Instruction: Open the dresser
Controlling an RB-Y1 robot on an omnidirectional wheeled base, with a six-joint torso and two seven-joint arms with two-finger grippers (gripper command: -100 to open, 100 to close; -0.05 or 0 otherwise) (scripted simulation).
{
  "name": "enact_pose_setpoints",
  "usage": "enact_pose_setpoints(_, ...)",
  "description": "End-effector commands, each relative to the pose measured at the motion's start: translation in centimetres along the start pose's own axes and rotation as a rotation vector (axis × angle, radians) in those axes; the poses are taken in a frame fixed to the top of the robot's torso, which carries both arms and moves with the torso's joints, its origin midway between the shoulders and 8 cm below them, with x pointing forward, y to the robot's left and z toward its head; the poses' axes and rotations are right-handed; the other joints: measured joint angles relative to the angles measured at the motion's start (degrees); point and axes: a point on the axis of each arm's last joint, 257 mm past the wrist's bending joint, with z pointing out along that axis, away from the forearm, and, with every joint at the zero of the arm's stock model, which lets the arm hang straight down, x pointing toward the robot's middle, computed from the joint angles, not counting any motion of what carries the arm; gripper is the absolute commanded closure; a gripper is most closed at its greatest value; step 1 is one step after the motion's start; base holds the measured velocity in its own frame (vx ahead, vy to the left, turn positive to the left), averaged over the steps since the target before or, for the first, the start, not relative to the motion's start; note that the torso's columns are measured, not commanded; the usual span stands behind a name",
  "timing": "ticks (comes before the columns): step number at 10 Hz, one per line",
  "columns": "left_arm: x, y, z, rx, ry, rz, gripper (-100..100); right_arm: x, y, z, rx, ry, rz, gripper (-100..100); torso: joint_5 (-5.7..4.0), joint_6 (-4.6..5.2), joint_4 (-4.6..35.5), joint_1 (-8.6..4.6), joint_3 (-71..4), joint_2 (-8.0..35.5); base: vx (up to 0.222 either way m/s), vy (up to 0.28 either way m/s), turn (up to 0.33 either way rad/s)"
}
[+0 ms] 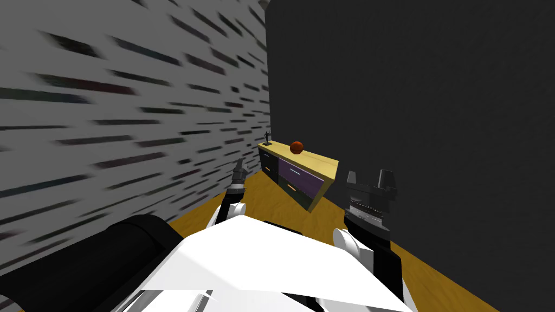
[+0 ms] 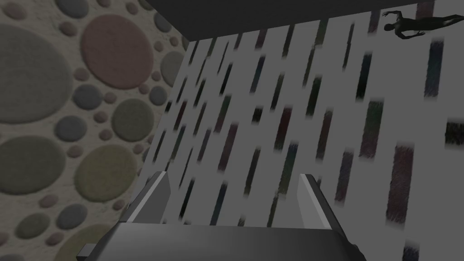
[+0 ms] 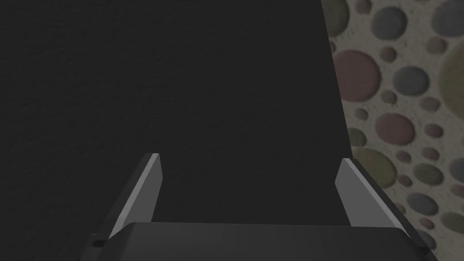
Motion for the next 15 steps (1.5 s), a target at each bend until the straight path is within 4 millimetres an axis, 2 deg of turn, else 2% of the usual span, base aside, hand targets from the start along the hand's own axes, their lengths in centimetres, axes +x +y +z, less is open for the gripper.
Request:
enact_pose_setpoints(1,0.0,0.0,0.0,0.0,0.0,0.0,0,0.0,0.0,0.0,0.0,0.0,0.0,0,0.0,0.0,2.35,0.0,-4.67,2.32,0.0,0.0,0.0)
enact_pose_setpoints(9,0.0,0.0,0.0,0.0,0.0,0.0,0,0.0,0.0,0.0,0.0,0.0,0.0,0,0.0,0.0,35.37,0.0,-70.73,35.39,0.0,0.0,0.0)
enact_pose_setpoints(10,0.6,0.3,0.1,0.0,0.038,0.017,-100,0.0,0.0,0.0,0.0,0.0,0.0,0,0.0,0.0,39.6,0.0,-79.19,39.62,0.016,-0.006,-0.019)
enact_pose_setpoints(12,1.5,1.0,0.2,-0.008,0.094,0.038,-100,0.0,0.0,0.0,0.0,0.0,0.0,0,0.0,0.01,42.04,-0.02,-84.29,42.02,0.029,-0.014,-0.046)
enact_pose_setpoints(15,3.1,2.9,0.3,-0.037,0.164,0.058,-100,0.0,0.0,0.0,0.0,0.0,0.0,0,-0.01,0.0,42.27,-0.04,-84.59,42.24,0.05,-0.026,-0.057)
